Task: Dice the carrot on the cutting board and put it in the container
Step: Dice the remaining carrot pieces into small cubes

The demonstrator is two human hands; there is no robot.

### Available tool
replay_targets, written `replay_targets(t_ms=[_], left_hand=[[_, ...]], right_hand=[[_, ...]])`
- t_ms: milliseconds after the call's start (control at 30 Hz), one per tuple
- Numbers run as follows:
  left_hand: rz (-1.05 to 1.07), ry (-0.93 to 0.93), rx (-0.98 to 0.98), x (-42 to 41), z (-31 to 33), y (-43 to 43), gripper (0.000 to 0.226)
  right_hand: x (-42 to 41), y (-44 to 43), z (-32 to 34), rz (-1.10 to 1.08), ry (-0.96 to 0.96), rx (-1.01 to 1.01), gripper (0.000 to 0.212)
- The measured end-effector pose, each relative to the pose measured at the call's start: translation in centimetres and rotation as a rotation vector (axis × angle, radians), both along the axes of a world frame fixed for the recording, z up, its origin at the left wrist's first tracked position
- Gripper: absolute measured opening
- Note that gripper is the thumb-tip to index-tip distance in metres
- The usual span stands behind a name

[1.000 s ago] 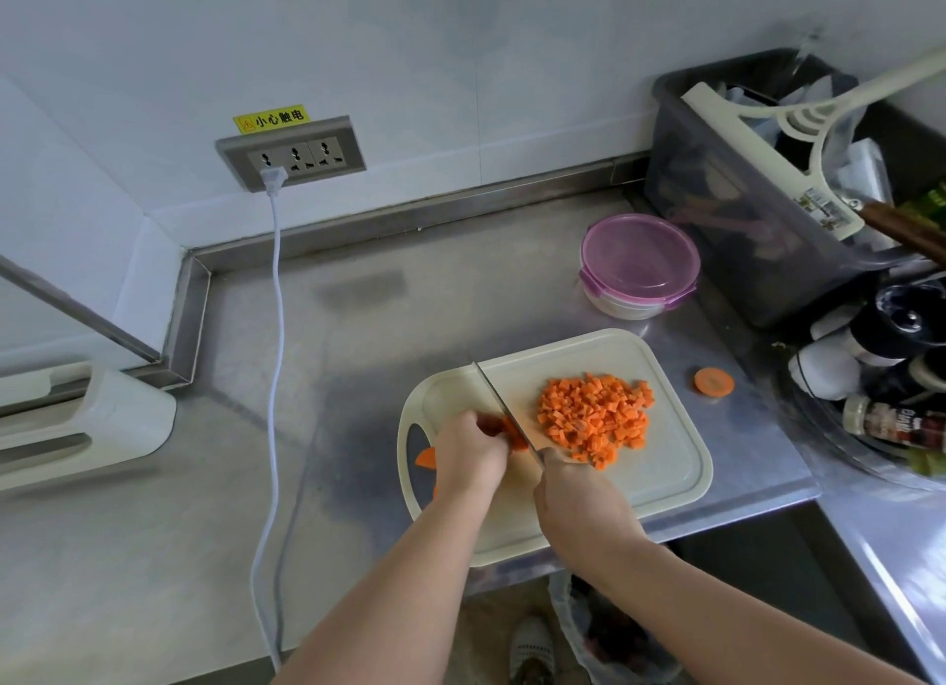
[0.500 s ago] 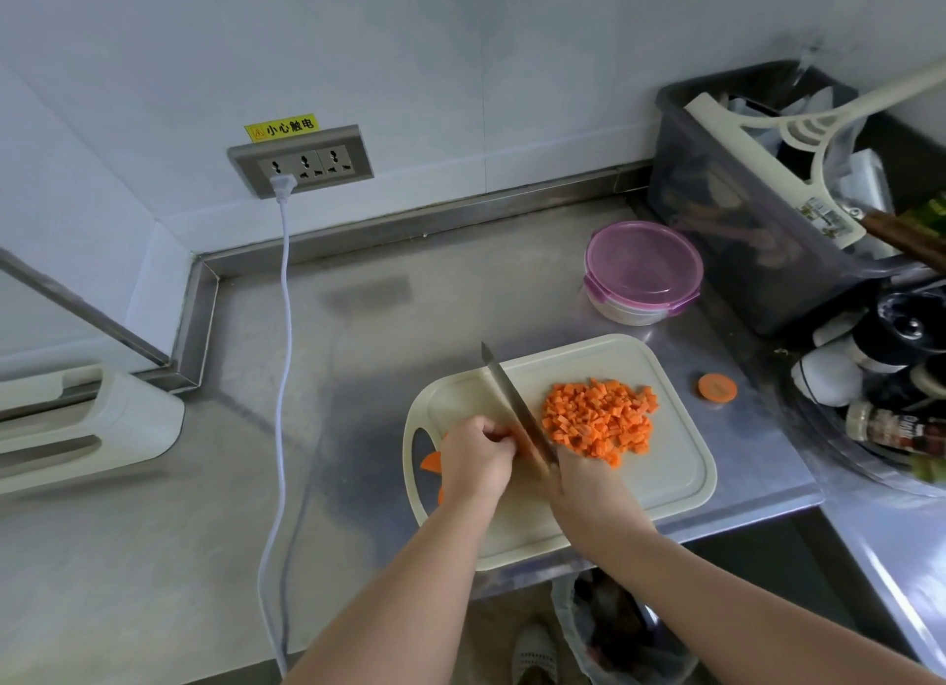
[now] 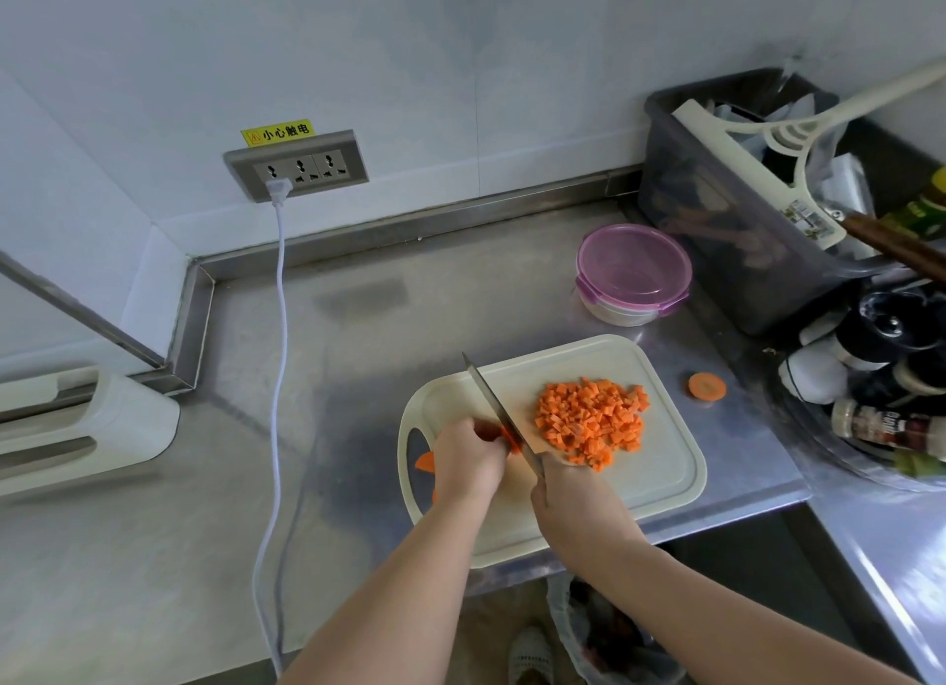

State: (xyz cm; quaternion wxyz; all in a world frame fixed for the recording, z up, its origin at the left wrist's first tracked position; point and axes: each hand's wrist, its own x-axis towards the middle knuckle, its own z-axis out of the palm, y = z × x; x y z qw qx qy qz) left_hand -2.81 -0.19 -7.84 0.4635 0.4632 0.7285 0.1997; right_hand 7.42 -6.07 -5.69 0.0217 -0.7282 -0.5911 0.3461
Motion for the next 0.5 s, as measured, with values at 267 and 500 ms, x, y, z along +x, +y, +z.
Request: replay_targets(t_ms=[267, 500], left_hand=[[0.004, 0.002, 0.018, -0.1, -0.6, 0.1, 0.008], [-0.003, 0.018, 0.015, -0.3, -0.9, 0.3, 0.011]], right_hand=[[-0.1, 0.2, -0.8, 0.005, -0.038, -0.033, 0.031], [0.0, 0.4, -1.8, 0.029, -0.070, -0.026, 0.028]])
